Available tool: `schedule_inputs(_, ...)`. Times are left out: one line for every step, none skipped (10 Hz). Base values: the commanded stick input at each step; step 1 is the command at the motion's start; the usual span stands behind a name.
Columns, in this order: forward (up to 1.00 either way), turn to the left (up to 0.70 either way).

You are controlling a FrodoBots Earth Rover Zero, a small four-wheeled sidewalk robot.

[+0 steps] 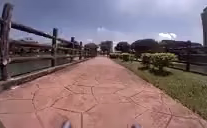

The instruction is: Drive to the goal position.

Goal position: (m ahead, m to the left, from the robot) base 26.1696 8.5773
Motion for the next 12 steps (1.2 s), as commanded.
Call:
schedule_inputs(0.70, 0.00)
schedule_inputs(0.70, 0.00)
schedule_inputs(0.70, 0.00)
schedule_inputs(0.70, 0.00)
schedule_inputs(0.70, 0.00)
schedule_inputs(0.70, 0.00)
schedule_inputs(0.70, -0.23)
schedule_inputs(0.70, -0.35)
schedule_inputs(0.70, -0.23)
schedule_inputs(0.70, -0.06)
schedule_inputs(0.70, 0.00)
schedule_inputs(0.70, 0.00)
